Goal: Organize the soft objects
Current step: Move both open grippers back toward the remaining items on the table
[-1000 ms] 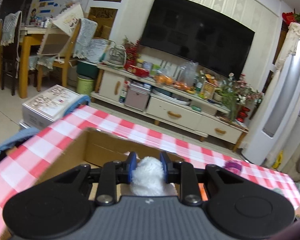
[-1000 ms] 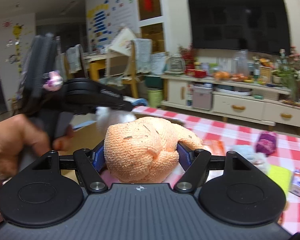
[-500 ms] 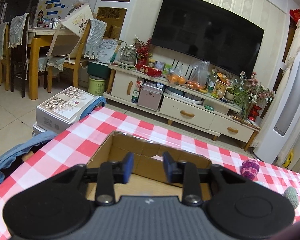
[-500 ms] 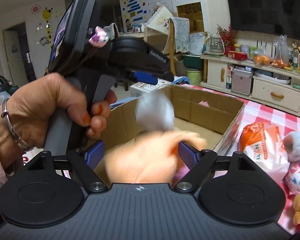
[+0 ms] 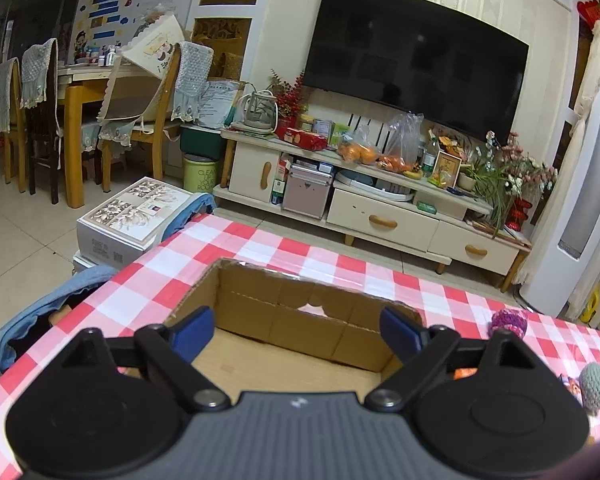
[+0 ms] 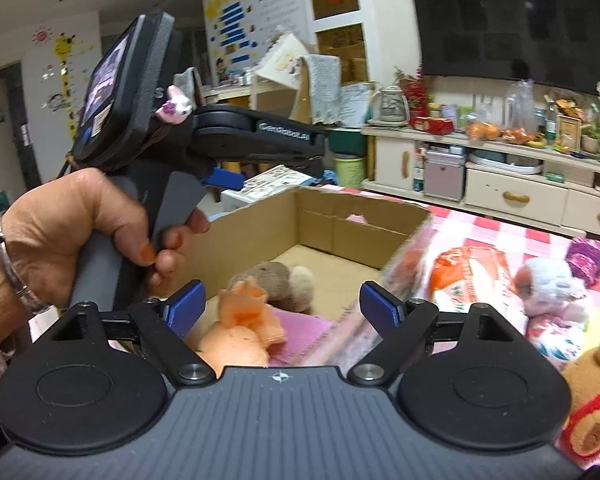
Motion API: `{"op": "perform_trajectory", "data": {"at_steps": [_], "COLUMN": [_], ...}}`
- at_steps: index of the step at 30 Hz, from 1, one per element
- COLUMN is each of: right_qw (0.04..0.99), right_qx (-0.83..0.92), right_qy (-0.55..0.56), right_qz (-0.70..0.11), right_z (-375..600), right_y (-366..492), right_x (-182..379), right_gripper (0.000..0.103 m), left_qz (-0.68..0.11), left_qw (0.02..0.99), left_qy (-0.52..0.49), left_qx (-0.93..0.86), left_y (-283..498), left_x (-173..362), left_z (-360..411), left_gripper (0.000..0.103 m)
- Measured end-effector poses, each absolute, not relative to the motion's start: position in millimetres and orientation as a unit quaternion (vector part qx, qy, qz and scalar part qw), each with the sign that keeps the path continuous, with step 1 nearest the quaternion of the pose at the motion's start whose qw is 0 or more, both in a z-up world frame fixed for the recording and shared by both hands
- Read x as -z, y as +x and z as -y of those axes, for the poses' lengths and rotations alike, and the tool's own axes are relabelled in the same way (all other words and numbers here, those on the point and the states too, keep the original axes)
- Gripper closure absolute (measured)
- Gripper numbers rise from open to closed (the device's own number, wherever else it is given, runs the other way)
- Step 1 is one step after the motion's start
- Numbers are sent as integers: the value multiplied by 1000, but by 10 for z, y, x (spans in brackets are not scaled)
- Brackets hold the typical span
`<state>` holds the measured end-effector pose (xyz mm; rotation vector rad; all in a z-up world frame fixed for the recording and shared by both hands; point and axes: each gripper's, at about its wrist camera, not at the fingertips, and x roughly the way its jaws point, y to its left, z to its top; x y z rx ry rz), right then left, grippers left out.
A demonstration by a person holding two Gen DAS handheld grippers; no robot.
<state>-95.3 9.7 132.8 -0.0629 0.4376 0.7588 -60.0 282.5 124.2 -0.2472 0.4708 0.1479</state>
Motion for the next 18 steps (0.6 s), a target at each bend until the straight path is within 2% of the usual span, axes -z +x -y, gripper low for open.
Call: {"op": "perform_trajectory", "data": {"at_steps": [2,10,18], "right_qw": [908,917,926], "right_qx": [-360,-331,-304], "right_qy": [-24,-4,16], "right_qz": [-214,-223,-222], "right_z": [-42,52,172], "right_y": [-924,-921,-910], "right_x": [-1325,-1271,-1226], "right_gripper": [0,0,0], "left_qz": [-234,-240,-245], "left_qw": [963,962,963], "left_qy": [-118,-109,-100], "left_qx": [-72,-64,-51], "left_y": [-597,-576,-569], "left_x": [-1243,-1241,-1234], "left_z": [-2775,-2600,-2385], "left_gripper": [7,1,1]}}
